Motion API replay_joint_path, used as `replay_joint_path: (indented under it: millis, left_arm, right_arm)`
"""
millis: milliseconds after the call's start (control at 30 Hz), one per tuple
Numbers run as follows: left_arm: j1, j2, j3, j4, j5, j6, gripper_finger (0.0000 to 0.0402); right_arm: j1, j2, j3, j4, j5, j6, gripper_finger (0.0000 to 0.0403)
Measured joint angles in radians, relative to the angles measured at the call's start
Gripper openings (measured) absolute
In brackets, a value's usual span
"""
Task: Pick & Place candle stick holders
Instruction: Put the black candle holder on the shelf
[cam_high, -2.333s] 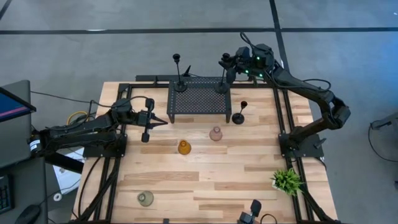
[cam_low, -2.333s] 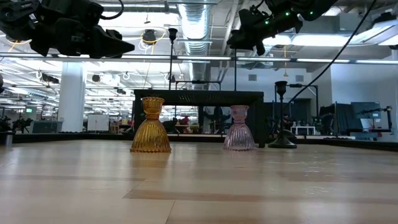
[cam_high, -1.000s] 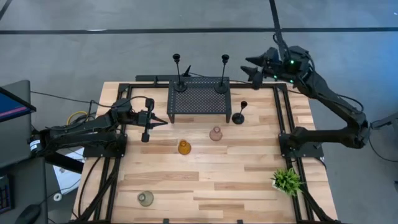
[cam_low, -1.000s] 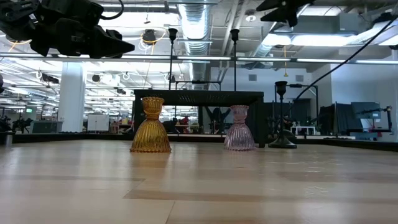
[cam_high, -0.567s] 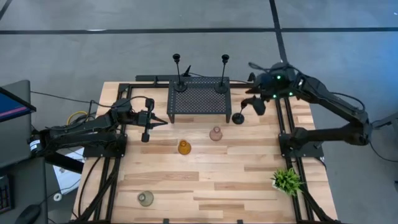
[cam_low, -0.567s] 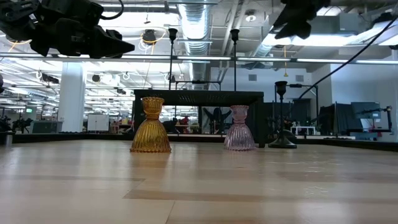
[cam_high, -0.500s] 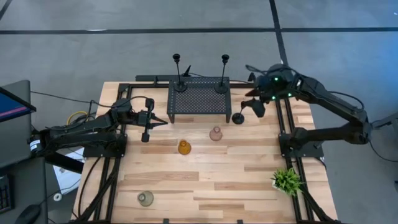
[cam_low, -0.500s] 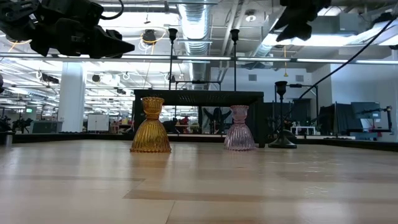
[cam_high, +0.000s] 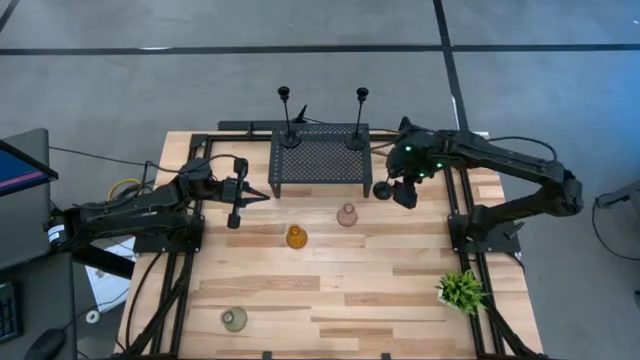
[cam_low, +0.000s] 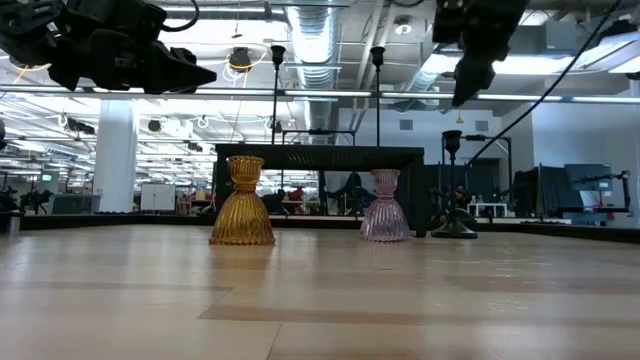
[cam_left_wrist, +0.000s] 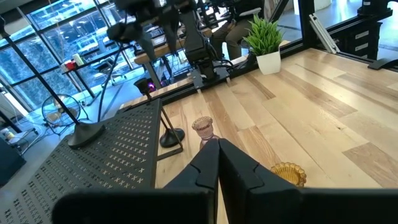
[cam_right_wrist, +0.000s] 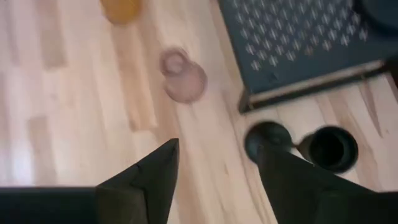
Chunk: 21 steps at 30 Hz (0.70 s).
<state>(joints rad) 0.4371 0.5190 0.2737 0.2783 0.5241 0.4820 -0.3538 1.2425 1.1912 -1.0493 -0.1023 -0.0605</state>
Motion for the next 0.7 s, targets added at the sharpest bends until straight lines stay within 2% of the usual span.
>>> replay_joint_path:
  millis: [333, 700]
  left_arm:
    - [0.000, 0.000, 0.000, 0.000, 0.000, 0.000, 0.0007]
    - [0.000, 0.000, 0.000, 0.000, -0.001, 0.000, 0.0007]
  right_arm:
    - [-0.002, 0.119, 0.000, -0.020, 0.143, -0.002, 0.0149]
    - [-0.002, 0.110, 0.000, -0.028, 0.154, 0.000, 0.0124]
